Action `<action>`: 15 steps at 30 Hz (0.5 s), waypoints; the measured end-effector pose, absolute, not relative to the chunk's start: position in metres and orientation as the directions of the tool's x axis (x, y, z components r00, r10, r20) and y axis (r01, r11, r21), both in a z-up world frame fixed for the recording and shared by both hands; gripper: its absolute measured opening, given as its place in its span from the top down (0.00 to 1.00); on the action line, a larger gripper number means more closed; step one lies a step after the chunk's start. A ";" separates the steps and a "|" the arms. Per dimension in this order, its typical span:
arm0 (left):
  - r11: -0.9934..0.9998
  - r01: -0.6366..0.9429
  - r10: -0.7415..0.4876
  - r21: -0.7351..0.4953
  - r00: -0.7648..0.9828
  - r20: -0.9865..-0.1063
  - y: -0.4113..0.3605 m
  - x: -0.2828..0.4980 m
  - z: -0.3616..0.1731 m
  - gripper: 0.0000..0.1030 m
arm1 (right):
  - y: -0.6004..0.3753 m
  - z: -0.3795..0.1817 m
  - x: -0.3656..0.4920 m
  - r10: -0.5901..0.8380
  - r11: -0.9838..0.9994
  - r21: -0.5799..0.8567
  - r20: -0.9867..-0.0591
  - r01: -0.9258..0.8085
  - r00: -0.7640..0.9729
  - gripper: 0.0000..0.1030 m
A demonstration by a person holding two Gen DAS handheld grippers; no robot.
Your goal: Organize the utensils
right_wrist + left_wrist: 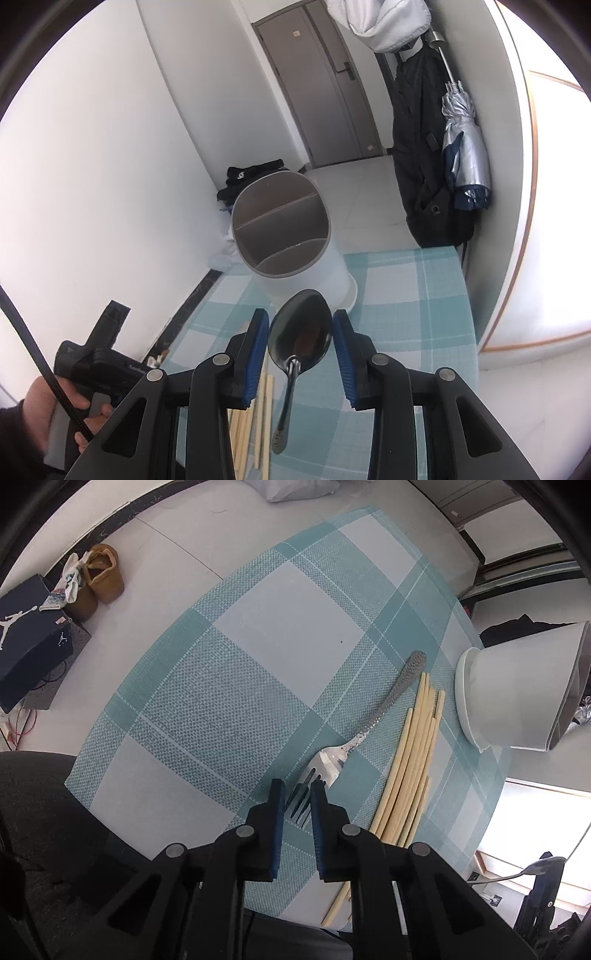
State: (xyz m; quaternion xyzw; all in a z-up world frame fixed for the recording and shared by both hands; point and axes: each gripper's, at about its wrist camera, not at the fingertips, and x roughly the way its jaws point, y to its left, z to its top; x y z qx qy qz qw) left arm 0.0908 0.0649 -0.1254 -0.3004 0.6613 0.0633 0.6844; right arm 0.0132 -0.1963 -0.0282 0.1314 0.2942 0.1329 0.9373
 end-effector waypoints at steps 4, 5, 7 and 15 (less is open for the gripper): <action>0.834 -0.460 -0.263 -0.304 0.152 -0.953 0.063 0.095 -0.117 0.94 | -0.198 -0.027 0.012 0.327 0.930 0.324 -0.513 -0.173 0.794 0.67; 0.846 -0.446 -0.245 -0.292 0.162 -0.956 0.062 0.096 -0.115 0.95 | -0.198 -0.027 0.011 0.326 0.930 0.324 -0.512 -0.172 0.795 0.67; 0.867 -0.413 -0.222 -0.280 0.183 -0.958 0.063 0.098 -0.108 0.96 | -0.200 -0.026 0.011 0.327 0.929 0.329 -0.509 -0.170 0.796 0.67; 0.962 -0.209 -0.106 -0.176 0.307 -0.946 0.057 0.099 -0.063 1.00 | -0.202 -0.023 0.007 0.322 0.927 0.338 -0.497 -0.163 0.805 0.67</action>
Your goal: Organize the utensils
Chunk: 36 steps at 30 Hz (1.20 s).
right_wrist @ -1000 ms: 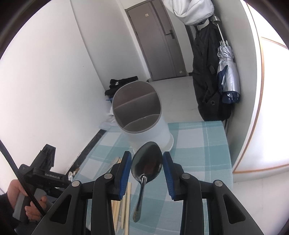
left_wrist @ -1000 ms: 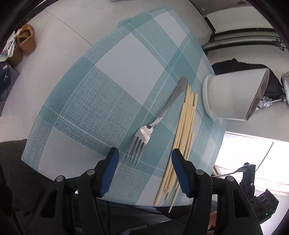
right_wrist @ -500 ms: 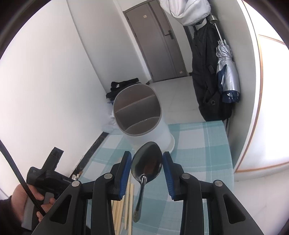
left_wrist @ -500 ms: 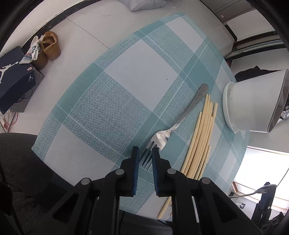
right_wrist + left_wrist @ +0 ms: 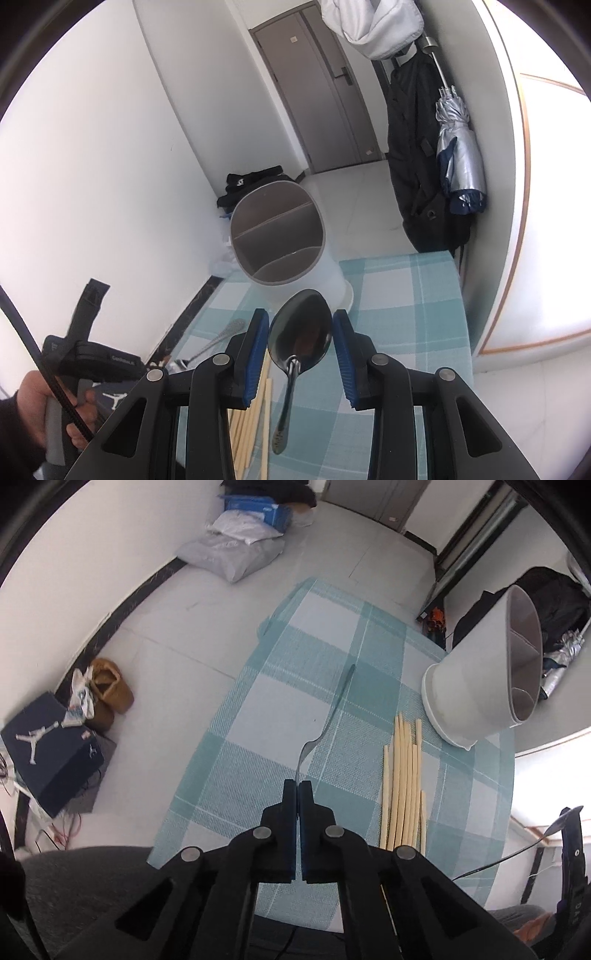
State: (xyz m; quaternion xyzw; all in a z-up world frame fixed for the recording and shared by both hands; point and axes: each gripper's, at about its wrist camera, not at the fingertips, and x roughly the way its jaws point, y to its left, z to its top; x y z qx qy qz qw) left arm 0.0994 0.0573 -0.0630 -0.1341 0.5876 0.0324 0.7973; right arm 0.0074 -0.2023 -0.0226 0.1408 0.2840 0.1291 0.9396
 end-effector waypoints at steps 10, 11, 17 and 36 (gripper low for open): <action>0.990 -0.023 -0.125 -0.140 0.316 -0.940 0.041 0.098 -0.036 1.00 | -0.194 -0.021 0.004 0.314 0.933 0.321 -0.496 -0.166 0.810 0.67; 0.992 -0.003 -0.118 -0.125 0.325 -0.938 0.038 0.097 -0.031 1.00 | -0.194 -0.020 0.003 0.314 0.932 0.321 -0.491 -0.166 0.812 0.67; 0.990 0.142 -0.069 -0.018 0.363 -0.929 0.021 0.089 -0.002 1.00 | -0.190 -0.011 0.000 0.308 0.937 0.301 -0.468 -0.179 0.829 0.67; 0.929 0.370 -0.199 -0.025 0.440 -0.876 -0.008 0.089 0.109 1.00 | -0.186 0.074 0.013 0.295 0.954 0.163 -0.356 -0.251 0.887 0.67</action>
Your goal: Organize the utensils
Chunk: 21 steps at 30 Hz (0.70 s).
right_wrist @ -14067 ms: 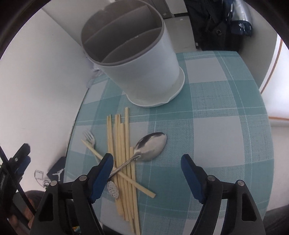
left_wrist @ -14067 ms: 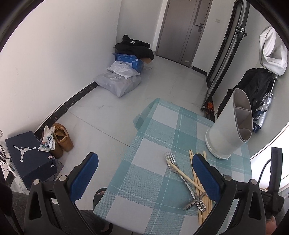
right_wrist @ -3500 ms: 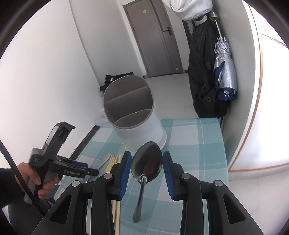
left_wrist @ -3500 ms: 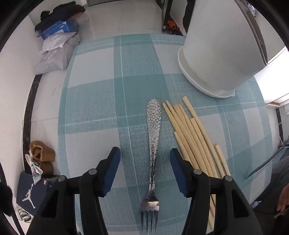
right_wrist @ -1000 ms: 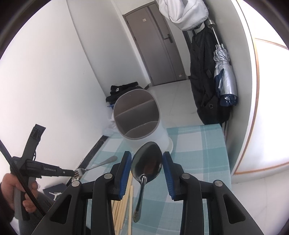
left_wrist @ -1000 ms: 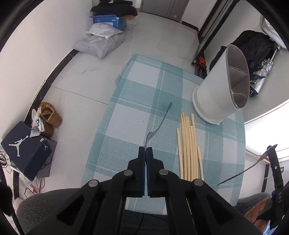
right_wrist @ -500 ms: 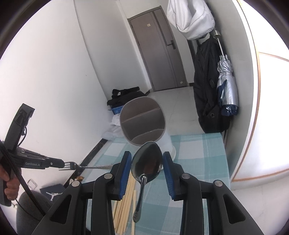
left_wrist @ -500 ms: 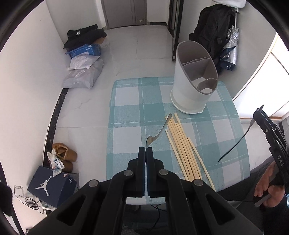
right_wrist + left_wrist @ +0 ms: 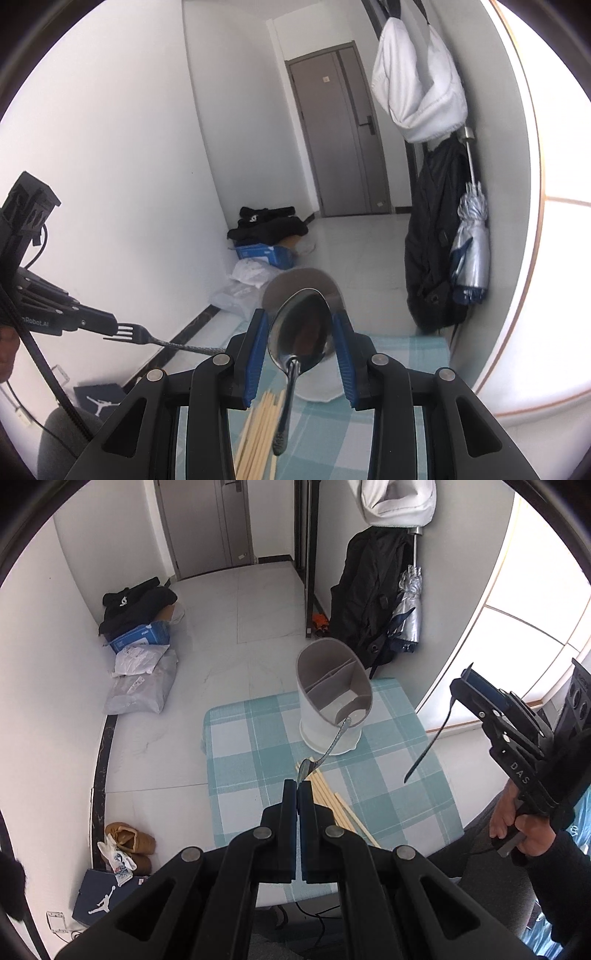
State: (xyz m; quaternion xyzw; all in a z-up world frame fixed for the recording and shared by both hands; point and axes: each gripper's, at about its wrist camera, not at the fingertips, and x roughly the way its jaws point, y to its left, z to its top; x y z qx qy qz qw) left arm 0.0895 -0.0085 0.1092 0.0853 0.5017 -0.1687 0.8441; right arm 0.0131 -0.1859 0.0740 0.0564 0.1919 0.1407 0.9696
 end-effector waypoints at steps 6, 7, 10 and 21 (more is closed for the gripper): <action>0.913 0.408 -0.220 -0.020 0.450 -0.866 -0.014 0.110 0.149 1.00 | -0.185 0.119 0.043 0.292 0.956 0.083 -0.308 -0.280 0.906 0.67; 0.909 0.416 -0.220 -0.014 0.450 -0.865 -0.016 0.114 0.154 1.00 | -0.185 0.125 0.049 0.291 0.957 0.071 -0.301 -0.283 0.908 0.67; 0.900 0.435 -0.216 0.005 0.457 -0.863 -0.021 0.129 0.164 1.00 | -0.182 0.142 0.071 0.296 0.954 0.043 -0.270 -0.296 0.916 0.67; 0.885 0.463 -0.173 0.045 0.417 -0.892 -0.029 0.187 0.149 1.00 | -0.172 0.130 0.148 0.314 0.948 0.036 -0.253 -0.315 0.915 0.67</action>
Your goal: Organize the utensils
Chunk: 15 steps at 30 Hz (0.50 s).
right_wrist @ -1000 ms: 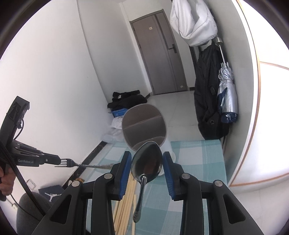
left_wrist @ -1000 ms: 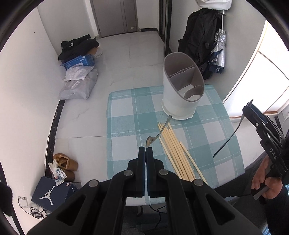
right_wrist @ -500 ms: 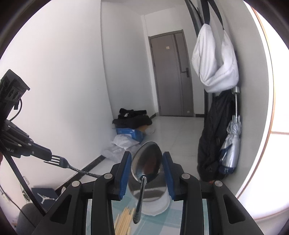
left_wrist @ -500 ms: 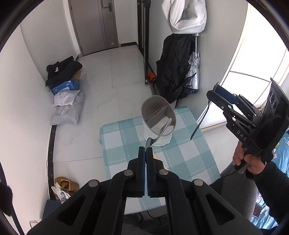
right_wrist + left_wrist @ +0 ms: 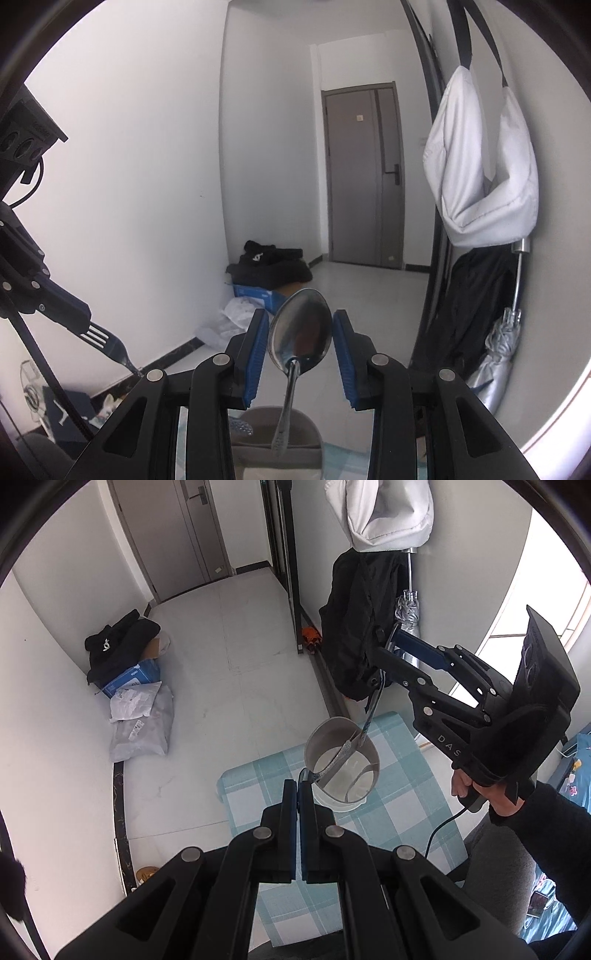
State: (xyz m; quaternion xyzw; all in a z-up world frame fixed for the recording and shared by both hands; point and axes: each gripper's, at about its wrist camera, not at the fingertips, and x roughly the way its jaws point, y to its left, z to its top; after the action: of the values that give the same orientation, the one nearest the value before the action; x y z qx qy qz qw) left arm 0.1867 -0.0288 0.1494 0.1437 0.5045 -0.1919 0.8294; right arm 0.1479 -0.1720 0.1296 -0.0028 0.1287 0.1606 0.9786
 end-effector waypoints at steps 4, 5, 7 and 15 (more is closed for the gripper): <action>0.888 0.458 -0.154 0.049 0.395 -0.906 -0.030 0.206 0.138 1.00 | -0.174 0.118 0.164 0.319 0.947 0.049 -0.249 -0.318 0.914 0.67; 0.890 0.453 -0.151 0.046 0.390 -0.908 -0.031 0.210 0.136 1.00 | -0.175 0.115 0.168 0.318 0.947 0.046 -0.249 -0.317 0.915 0.67; 0.886 0.463 -0.159 0.032 0.367 -0.916 -0.033 0.217 0.129 1.00 | -0.173 0.108 0.173 0.314 0.948 0.038 -0.247 -0.315 0.917 0.67; 0.873 0.486 -0.148 0.036 0.335 -0.930 -0.047 0.236 0.114 1.00 | -0.171 0.083 0.183 0.353 0.933 0.031 -0.256 -0.358 0.900 0.67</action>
State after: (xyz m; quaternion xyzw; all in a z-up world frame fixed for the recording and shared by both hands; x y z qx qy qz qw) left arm 0.2358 -0.0474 0.1139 0.1560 0.5416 -0.1979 0.8020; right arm 0.1826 -0.1707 0.0829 -0.0086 0.1299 0.1823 0.9746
